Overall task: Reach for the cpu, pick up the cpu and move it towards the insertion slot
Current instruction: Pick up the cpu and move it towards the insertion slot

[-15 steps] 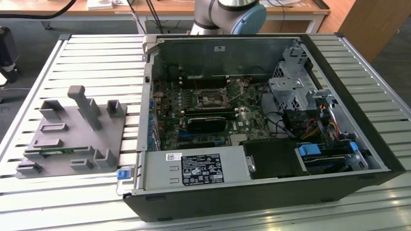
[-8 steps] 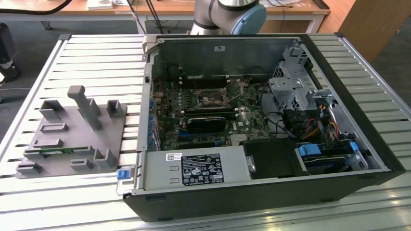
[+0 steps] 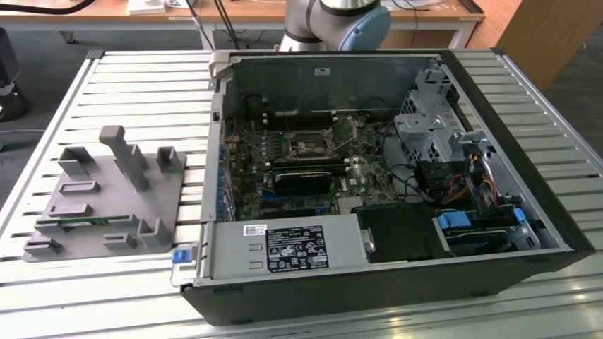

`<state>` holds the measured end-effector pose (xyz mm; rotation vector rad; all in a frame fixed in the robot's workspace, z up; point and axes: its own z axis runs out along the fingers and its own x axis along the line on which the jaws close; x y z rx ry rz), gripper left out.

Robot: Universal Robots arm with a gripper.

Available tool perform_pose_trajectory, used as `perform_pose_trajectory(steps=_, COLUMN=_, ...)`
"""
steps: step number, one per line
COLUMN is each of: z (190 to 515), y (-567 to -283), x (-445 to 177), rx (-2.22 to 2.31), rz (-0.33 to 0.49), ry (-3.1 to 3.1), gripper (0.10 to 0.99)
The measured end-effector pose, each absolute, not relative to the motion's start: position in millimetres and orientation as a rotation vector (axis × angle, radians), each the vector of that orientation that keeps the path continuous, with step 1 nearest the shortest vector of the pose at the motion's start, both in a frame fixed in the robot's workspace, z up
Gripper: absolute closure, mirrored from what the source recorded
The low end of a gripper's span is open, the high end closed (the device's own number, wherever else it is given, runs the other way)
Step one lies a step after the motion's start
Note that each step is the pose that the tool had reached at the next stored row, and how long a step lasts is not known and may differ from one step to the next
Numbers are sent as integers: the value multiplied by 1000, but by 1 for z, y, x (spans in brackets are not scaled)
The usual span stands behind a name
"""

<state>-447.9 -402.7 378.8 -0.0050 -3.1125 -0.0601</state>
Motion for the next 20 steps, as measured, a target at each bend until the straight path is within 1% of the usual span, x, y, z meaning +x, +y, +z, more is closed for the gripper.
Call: perform_pose_trajectory(steps=20, z=398, y=-402, x=-448, rx=-5, rz=-60, ry=-3113, gripper=541)
